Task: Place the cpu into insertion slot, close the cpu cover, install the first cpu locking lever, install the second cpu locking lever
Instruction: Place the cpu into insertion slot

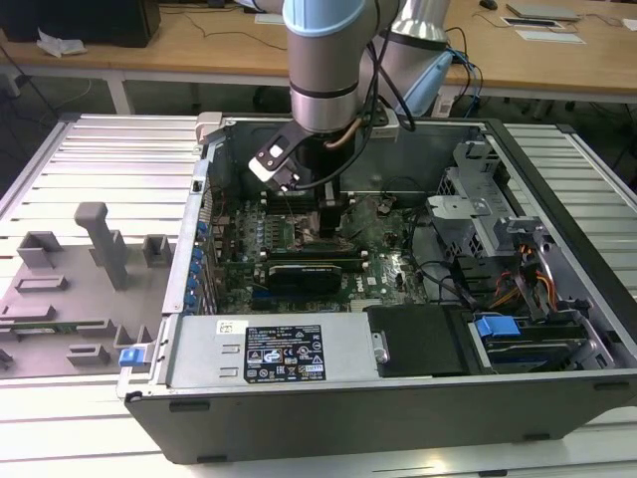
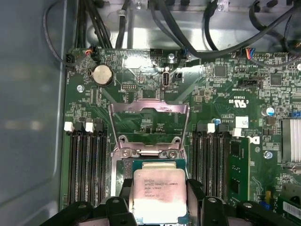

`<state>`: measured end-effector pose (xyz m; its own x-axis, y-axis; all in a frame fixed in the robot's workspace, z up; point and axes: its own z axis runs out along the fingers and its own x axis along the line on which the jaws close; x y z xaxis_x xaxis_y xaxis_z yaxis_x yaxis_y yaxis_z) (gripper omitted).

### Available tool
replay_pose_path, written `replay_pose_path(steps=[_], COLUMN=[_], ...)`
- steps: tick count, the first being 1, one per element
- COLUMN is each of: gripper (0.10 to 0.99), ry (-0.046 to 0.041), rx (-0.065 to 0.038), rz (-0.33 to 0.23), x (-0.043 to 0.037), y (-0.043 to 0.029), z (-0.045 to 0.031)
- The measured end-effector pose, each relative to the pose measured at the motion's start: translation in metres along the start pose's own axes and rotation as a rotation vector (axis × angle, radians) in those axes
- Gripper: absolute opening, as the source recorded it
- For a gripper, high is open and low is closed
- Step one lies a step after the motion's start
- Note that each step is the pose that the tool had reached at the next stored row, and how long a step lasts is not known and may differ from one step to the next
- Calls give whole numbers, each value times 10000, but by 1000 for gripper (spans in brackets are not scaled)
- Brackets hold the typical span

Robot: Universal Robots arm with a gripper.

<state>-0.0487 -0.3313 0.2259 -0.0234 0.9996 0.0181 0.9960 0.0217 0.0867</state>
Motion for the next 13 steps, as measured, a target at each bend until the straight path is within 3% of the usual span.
replay_pose_path(steps=[13], gripper=[537], ry=[-5], rx=[-1], rz=[55], x=[63], y=[-72], z=[108])
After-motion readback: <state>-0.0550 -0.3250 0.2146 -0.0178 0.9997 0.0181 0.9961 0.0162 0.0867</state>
